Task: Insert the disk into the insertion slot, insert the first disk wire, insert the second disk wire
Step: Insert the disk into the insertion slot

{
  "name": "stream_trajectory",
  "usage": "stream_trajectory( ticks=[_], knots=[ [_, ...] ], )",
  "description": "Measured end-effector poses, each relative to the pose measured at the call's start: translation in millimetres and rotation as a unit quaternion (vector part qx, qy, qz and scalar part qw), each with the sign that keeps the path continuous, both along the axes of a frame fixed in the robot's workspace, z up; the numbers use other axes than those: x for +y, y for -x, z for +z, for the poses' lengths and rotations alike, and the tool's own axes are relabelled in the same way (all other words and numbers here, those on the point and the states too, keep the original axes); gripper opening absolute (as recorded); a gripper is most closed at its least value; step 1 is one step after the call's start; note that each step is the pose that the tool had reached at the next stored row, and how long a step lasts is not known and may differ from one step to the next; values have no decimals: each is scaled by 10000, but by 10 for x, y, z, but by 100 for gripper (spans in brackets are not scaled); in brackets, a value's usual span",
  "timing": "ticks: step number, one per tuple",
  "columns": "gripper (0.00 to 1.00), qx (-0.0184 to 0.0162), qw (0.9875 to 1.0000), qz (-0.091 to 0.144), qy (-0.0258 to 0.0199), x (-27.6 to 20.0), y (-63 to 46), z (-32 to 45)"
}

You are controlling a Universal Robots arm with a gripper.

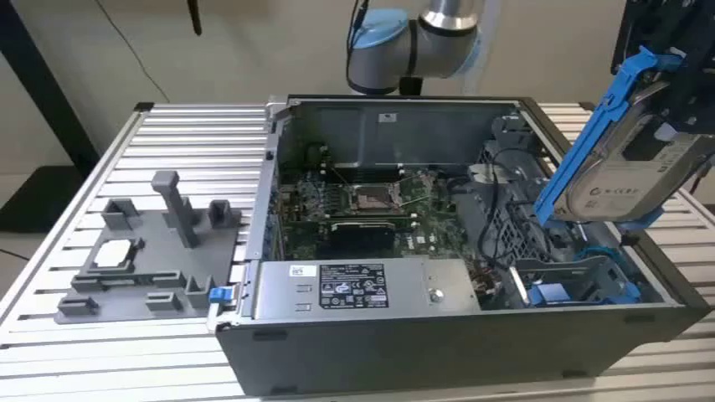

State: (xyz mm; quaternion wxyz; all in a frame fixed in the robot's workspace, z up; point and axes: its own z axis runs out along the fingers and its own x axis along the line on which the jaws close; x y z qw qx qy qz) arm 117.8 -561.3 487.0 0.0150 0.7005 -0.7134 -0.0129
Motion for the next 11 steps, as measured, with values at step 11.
stream_trajectory(
  ticks=[11],
  knots=[
    [0, -2, 10000, 0, 0, 0, 0, -6]
  ],
)
